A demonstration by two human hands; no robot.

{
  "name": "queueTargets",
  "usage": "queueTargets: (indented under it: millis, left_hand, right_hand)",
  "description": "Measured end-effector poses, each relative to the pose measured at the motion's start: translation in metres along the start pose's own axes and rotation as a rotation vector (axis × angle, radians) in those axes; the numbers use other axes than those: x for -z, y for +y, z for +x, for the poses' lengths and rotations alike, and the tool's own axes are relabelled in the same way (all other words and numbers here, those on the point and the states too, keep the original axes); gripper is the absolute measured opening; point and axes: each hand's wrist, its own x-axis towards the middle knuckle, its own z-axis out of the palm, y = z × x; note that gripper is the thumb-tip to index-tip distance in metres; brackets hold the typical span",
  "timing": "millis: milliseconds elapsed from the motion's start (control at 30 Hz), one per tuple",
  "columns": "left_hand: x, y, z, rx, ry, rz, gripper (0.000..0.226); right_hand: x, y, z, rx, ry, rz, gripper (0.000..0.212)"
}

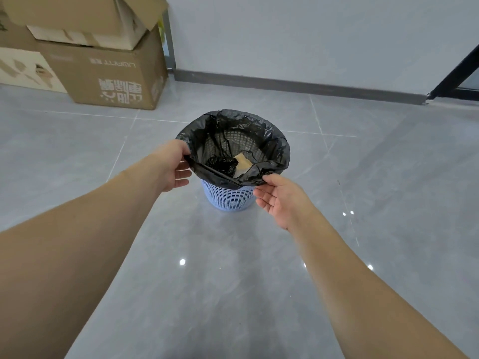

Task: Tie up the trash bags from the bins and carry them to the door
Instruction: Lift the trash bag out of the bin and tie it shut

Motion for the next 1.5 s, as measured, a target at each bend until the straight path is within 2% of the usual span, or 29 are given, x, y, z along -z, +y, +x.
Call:
queueTargets:
  millis: [100, 200, 267, 367, 433, 533, 633, 733, 800, 900, 967, 1067, 1133, 1200, 1267, 1367, 1433, 1500]
  left_hand:
    - [-0.011, 0.006, -0.004, -0.117, 0.094, -0.035, 0.008]
    - [-0.018, 0.014, -0.002, -0.226, 0.169, -0.122, 0.018]
    - [-0.022, 0.019, 0.0, -0.3, 0.176, -0.204, 0.003]
    - [-0.026, 0.023, -0.001, -0.406, 0.141, -0.317, 0.015]
    - [-0.027, 0.024, -0.001, -0.457, 0.138, -0.38, 0.022]
    - [-0.027, 0.028, 0.002, -0.451, 0.127, -0.529, 0.014]
    - [-0.026, 0.033, 0.006, -0.4, 0.05, -0.63, 0.019]
    - [-0.027, 0.036, 0.014, -0.377, 0.037, -0.575, 0.009]
    - [-0.027, 0.038, 0.023, -0.394, 0.061, -0.492, 0.007]
    - [-0.027, 0.042, 0.044, -0.567, 0.265, -0.255, 0.009]
    - [-0.027, 0.047, 0.058, -0.61, 0.384, -0.056, 0.02]
    - [-0.031, 0.055, 0.079, -0.384, 0.407, 0.246, 0.055]
    - [-0.034, 0.055, 0.088, -0.239, 0.348, 0.362, 0.067]
    - [-0.035, 0.05, 0.097, -0.277, 0.289, 0.27, 0.045]
    - [-0.037, 0.046, 0.104, -0.396, 0.326, 0.157, 0.016]
    - [-0.04, 0.047, 0.109, -0.535, 0.399, 0.052, 0.013]
    - [-0.043, 0.053, 0.104, -0.586, 0.349, -0.144, 0.009]
    - [-0.043, 0.059, 0.098, -0.573, 0.282, -0.388, 0.009]
  right_hand:
    - [-0.003, -0.011, 0.001, 0.047, 0.064, -0.028, 0.006]
    - [-0.006, -0.022, 0.003, 0.119, 0.152, -0.038, 0.007]
    - [-0.008, -0.028, 0.004, 0.193, 0.209, -0.033, 0.007]
    - [-0.013, -0.036, 0.004, 0.329, 0.233, -0.022, 0.003]
    - [-0.017, -0.042, 0.003, 0.397, 0.238, -0.033, 0.008]
    - [-0.022, -0.06, 0.003, 0.448, 0.196, 0.0, 0.019]
    - [-0.024, -0.084, 0.008, 0.438, 0.122, 0.151, 0.018]
    - [-0.021, -0.102, 0.019, 0.348, 0.083, 0.295, 0.025]
    - [-0.017, -0.109, 0.029, 0.314, 0.098, 0.286, 0.027]
    - [-0.013, -0.114, 0.044, 0.293, 0.15, 0.038, 0.012]
    - [-0.009, -0.117, 0.051, 0.259, 0.178, -0.201, 0.012]
    - [-0.001, -0.118, 0.063, 0.319, 0.185, -0.6, 0.034]
    - [0.004, -0.115, 0.069, 0.366, 0.227, -0.857, 0.052]
    - [0.01, -0.111, 0.076, 0.39, 0.245, -1.046, 0.044]
    - [0.013, -0.108, 0.084, 0.43, 0.249, -1.107, 0.031]
    - [0.015, -0.106, 0.093, 0.628, 0.327, -1.118, 0.037]
    - [0.012, -0.108, 0.094, 0.722, 0.318, -0.979, 0.034]
    - [0.006, -0.112, 0.091, 0.68, 0.227, -0.628, 0.025]
